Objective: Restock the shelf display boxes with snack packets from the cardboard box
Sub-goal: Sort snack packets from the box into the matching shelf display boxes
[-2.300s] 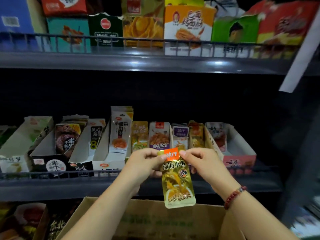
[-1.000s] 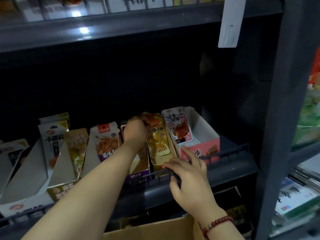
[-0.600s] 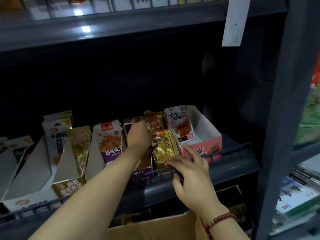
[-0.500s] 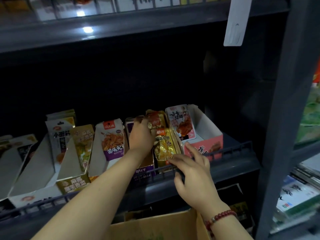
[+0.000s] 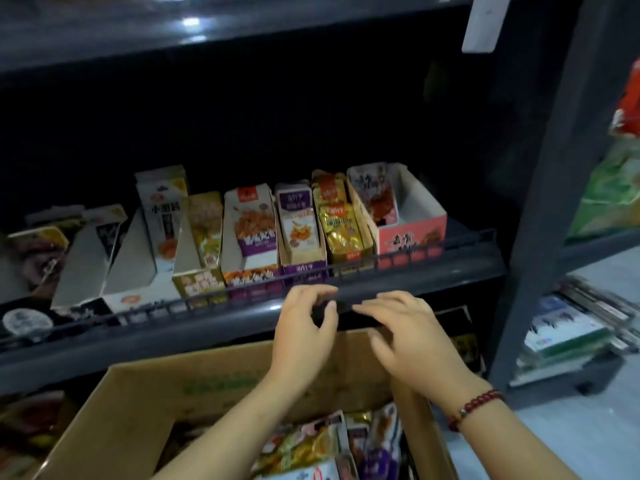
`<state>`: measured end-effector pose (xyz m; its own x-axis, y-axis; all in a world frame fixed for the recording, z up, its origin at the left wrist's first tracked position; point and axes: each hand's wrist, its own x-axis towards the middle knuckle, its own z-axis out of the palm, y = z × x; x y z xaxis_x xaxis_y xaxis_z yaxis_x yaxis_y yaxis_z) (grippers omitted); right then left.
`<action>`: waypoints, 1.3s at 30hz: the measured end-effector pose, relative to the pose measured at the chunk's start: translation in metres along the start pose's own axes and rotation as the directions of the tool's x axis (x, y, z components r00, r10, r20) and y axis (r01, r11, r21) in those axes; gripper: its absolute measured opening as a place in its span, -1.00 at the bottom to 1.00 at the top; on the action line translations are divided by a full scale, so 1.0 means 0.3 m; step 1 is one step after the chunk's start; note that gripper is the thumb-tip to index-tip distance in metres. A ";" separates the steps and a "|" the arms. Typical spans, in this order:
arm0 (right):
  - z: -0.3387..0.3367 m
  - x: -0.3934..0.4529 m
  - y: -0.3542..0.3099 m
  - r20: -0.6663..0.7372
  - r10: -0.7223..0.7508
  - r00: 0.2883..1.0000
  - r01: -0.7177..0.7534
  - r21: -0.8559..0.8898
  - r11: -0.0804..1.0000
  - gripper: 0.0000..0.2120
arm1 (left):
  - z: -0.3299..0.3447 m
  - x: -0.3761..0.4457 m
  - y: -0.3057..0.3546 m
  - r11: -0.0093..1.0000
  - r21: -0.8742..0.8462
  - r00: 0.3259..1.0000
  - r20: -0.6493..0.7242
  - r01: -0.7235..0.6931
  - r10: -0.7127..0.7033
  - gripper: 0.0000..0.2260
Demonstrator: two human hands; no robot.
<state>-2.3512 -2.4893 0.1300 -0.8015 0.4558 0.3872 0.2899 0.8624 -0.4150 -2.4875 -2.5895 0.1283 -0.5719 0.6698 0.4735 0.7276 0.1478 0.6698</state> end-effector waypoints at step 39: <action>0.000 -0.232 0.015 0.269 0.316 0.910 -0.385 0.262 0.885 -0.34 | 0.466 -0.278 -0.294 0.694 0.318 0.274 0.752 0.646 -0.600 -0.20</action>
<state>-2.2941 -2.5171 0.1011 -0.7781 0.6281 0.0000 0.4277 0.5298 -0.7324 -2.4510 -2.5567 -0.0501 -0.3086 0.6421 -0.7018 0.2554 0.7666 0.5891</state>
